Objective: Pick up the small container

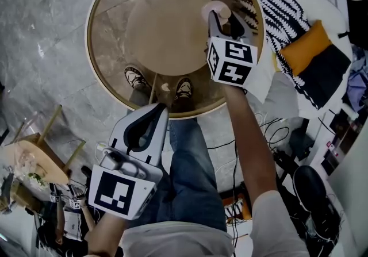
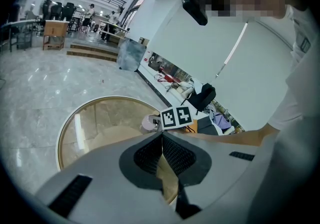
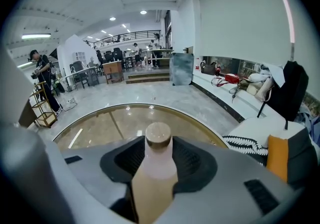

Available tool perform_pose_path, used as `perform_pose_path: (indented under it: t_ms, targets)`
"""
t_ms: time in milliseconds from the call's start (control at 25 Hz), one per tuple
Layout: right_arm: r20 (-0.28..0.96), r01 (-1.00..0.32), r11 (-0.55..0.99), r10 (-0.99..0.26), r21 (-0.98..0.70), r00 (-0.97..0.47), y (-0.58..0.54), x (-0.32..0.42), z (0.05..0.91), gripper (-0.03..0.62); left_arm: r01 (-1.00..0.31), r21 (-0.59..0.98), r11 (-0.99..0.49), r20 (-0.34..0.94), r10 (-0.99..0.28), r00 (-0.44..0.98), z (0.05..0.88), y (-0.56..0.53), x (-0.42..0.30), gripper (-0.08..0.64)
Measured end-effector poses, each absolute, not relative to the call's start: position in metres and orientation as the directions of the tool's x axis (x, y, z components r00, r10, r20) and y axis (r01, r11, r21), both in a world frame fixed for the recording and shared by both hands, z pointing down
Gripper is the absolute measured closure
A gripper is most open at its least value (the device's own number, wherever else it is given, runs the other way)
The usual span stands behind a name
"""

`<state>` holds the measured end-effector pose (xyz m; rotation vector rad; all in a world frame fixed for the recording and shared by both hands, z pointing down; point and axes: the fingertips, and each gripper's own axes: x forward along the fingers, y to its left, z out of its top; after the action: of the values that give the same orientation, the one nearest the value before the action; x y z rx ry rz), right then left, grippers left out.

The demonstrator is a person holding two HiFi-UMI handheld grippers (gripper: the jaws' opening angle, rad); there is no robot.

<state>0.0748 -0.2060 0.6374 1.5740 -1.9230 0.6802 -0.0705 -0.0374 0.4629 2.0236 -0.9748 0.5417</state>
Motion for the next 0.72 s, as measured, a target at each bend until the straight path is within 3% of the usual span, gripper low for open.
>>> perform_pose_path:
  t_ms: [720]
  targets:
    - [0.686, -0.981, 0.193, -0.711, -0.020, -0.154, -0.2079, 0.0741, 0.6346, 0.440, -0.796, 0.485, -0.361, 0.661, -0.445, 0.604, 0.4688, -0.0347, -0.0794, 0.541]
